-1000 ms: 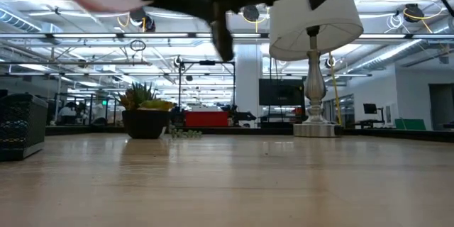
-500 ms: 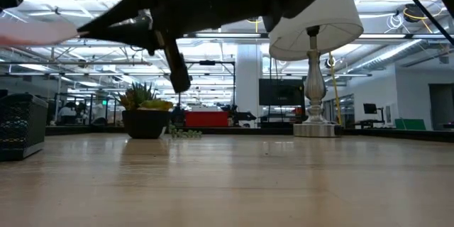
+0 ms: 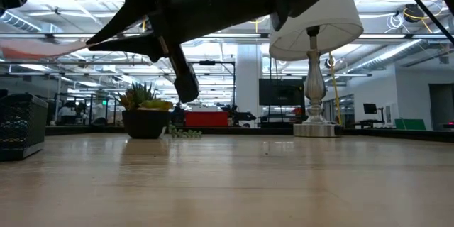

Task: Pick and place office supplies into organizer
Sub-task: Put the sticky notes into the right section of the desk organizer

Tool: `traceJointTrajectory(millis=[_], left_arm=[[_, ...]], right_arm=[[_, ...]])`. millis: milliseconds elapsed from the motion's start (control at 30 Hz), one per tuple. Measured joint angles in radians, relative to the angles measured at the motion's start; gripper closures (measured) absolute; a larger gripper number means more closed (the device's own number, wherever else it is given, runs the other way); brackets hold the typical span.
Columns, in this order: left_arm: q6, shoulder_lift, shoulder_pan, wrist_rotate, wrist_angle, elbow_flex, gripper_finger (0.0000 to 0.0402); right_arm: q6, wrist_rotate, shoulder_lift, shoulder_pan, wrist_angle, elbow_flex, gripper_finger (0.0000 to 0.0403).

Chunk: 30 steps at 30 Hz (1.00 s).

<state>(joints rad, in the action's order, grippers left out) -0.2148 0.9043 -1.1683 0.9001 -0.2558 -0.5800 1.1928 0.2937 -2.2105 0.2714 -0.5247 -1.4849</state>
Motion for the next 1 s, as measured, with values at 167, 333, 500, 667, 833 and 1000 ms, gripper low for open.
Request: traceJointTrajectory(millis=[167, 333, 500, 667, 833, 1000], left_arm=[[0.01, 0.0, 0.0, 0.012, 0.0, 0.0, 0.0227], [0.012, 0.0, 0.001, 0.021, -0.001, 0.0, 0.0227], [0.003, 0.0, 0.001, 0.019, -0.003, 0.0, 0.0227], [0.004, 0.0, 0.001, 0.018, 0.0, 0.0, 0.0227], [0.003, 0.001, 0.001, 0.018, 0.007, 0.0, 0.0227], [0.003, 0.001, 0.001, 0.018, 0.02, 0.0, 0.0227]], right_arm=[[0.011, 0.02, -0.012, 0.006, -0.025, -0.001, 0.0403], [0.062, -0.045, -0.111, 0.015, -0.045, -0.088, 0.0403], [0.055, -0.083, -0.151, 0.015, -0.044, -0.152, 0.0403], [0.012, -0.08, -0.149, 0.016, -0.069, -0.156, 0.0403], [0.054, -0.082, -0.149, 0.016, -0.019, -0.154, 0.0401], [0.038, -0.082, -0.148, 0.006, -0.081, -0.154, 0.0367]])
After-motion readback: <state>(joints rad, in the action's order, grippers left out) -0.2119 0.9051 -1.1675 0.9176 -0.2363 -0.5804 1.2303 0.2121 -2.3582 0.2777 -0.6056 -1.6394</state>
